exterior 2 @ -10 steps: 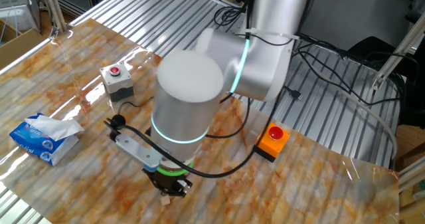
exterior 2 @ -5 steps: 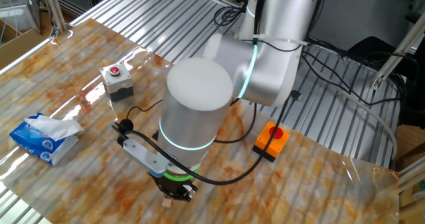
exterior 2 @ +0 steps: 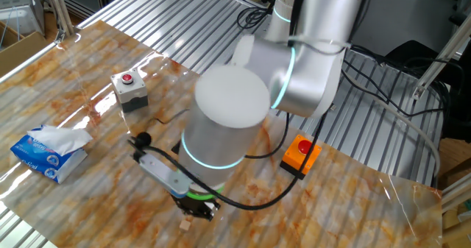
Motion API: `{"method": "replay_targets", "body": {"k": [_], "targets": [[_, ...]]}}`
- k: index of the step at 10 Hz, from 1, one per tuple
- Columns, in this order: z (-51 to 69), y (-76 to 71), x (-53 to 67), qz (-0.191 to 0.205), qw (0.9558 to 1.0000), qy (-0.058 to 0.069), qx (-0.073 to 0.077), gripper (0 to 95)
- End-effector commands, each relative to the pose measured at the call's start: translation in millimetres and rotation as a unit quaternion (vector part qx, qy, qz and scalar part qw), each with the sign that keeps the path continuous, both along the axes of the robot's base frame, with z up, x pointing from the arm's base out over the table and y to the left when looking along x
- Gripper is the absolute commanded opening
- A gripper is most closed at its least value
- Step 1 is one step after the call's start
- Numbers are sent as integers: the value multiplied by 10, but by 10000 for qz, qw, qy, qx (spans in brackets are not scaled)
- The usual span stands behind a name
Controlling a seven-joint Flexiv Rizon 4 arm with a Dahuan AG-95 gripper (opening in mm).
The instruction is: Use the gripper to push the small block from left to right
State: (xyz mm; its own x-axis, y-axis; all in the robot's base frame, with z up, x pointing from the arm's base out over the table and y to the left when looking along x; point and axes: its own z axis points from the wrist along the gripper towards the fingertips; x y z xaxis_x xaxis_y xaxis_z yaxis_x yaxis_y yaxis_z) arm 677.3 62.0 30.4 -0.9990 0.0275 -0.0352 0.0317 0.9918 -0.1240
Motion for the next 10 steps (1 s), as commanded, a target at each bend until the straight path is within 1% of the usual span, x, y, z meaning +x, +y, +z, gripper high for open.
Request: {"method": "replay_targets", "body": {"k": [1, 2, 3, 6, 7, 8, 10], "targets": [[193, -139, 76, 115, 9992, 378, 113, 0], [304, -226, 88, 256, 9984, 500, 118, 0], [419, -313, 65, 301, 9978, 575, 135, 0], [613, -407, -20, 215, 9984, 510, 149, 0], [728, -428, -57, 162, 9984, 496, 205, 0], [774, -436, -73, 110, 9985, 478, 225, 0], [981, -498, -145, 102, 9983, 469, 318, 0]]}}
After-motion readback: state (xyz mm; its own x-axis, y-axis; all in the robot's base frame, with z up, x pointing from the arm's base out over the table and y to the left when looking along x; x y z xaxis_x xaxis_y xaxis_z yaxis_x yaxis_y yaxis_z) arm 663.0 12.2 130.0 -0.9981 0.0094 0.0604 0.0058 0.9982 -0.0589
